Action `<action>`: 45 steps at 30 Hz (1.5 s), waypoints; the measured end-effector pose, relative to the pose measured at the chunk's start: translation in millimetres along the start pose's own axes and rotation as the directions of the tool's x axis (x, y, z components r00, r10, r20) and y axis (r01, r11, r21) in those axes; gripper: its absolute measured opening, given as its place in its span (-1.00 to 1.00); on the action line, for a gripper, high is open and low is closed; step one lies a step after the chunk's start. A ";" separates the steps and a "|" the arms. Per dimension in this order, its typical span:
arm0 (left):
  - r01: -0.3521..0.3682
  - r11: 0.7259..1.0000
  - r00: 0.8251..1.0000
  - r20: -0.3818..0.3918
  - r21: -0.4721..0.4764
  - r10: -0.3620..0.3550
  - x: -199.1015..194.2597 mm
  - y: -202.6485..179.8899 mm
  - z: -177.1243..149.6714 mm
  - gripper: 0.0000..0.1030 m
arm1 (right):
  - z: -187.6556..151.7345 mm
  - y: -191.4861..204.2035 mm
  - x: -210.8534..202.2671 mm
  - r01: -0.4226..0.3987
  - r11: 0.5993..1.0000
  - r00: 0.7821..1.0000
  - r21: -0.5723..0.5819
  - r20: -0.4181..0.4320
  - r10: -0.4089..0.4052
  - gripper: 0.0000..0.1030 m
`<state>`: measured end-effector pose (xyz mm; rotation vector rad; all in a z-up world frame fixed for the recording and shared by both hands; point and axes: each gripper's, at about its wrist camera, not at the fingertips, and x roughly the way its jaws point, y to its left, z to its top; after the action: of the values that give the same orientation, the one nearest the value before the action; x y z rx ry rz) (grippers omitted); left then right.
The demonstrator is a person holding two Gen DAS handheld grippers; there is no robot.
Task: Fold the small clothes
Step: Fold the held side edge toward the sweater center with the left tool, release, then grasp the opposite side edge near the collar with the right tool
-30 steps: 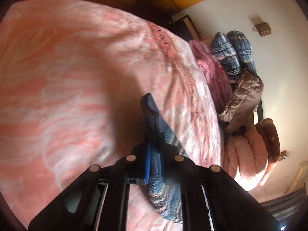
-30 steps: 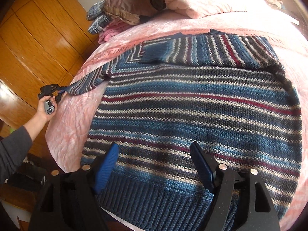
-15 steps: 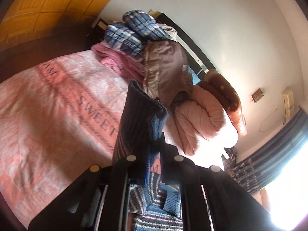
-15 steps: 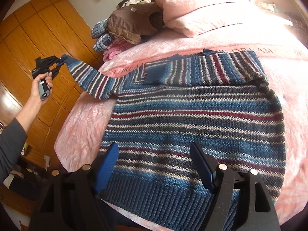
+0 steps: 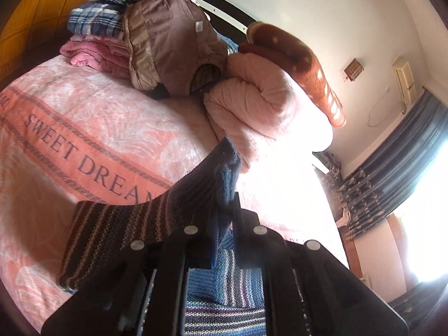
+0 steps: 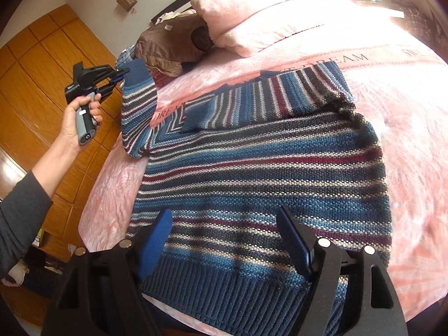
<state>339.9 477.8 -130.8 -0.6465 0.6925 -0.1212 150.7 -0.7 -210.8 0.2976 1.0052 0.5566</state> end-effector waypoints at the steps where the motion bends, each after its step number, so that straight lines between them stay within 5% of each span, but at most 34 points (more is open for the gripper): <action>1: -0.004 1.000 1.000 -0.025 0.010 0.004 15.3 -4.9 -10.6 -0.88 | 0.7 -3.5 1.1 0.013 1.000 1.000 0.002 -0.002 -0.013 0.50; 13: -0.030 0.997 0.962 -0.268 0.069 0.048 138.3 -14.9 -112.8 -0.86 | 32.6 -17.2 21.3 0.071 0.997 0.997 -0.034 -0.015 -0.072 0.50; 16: -0.021 0.998 0.956 -0.291 0.065 0.039 143.5 -10.1 -123.7 -0.53 | 56.4 -15.0 30.3 0.040 0.999 0.999 -0.033 -0.029 -0.041 0.50; 19: 0.009 1.000 0.969 -0.249 0.007 -0.007 117.8 0.1 -123.3 0.08 | 96.4 -21.0 51.3 -0.090 0.993 0.993 0.073 -0.071 0.095 0.51; 21: 0.042 0.996 0.978 -0.201 -0.073 -0.056 90.2 13.8 -127.4 0.49 | 126.7 -28.9 81.5 -0.212 0.955 0.965 0.206 -0.113 0.238 0.50; 23: 0.080 0.984 0.977 -0.181 -0.162 -0.110 59.9 28.0 -140.6 0.49 | 156.4 -34.0 122.2 -0.306 0.888 0.920 0.344 -0.134 0.369 0.35; 25: 0.120 0.969 0.975 -0.159 -0.215 -0.156 25.8 36.9 -163.3 0.50 | 179.3 -35.4 167.2 -0.350 0.821 0.876 0.451 -0.152 0.457 -0.03; 27: 0.136 0.964 0.974 -0.149 -0.231 -0.173 -5.4 39.6 -193.1 0.58 | 193.0 -35.2 213.0 -0.360 0.761 0.836 0.539 -0.176 0.520 -0.06; 33: 0.118 0.954 0.973 -0.157 -0.277 -0.167 -64.0 56.9 -279.2 0.61 | 210.1 -31.6 287.1 -0.218 0.802 0.885 0.556 -0.234 0.403 -0.06; 39: 0.095 0.936 0.963 -0.207 -0.339 -0.173 -60.2 77.5 -313.7 0.63 | 218.5 -27.9 311.3 -0.131 0.837 0.912 0.531 -0.267 0.312 -0.06; 42: 0.093 0.942 0.963 -0.212 -0.321 -0.167 -58.3 78.2 -316.1 0.64 | 229.5 -18.0 313.7 -0.124 0.860 0.916 0.494 -0.276 0.291 -0.49; 43: 0.098 0.943 0.962 -0.211 -0.319 -0.171 -57.2 77.6 -316.5 0.64 | 232.5 -13.9 311.2 -0.112 0.876 0.919 0.469 -0.286 0.271 -0.77; 45: 0.110 0.942 0.961 -0.208 -0.319 -0.183 -58.6 80.2 -319.1 0.63 | 244.4 -0.4 303.8 -0.098 0.905 0.927 0.414 -0.292 0.234 -0.89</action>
<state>85.9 396.3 -332.1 -0.9927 0.9014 -0.2357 486.5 175.3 -302.1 0.6709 1.4376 0.5705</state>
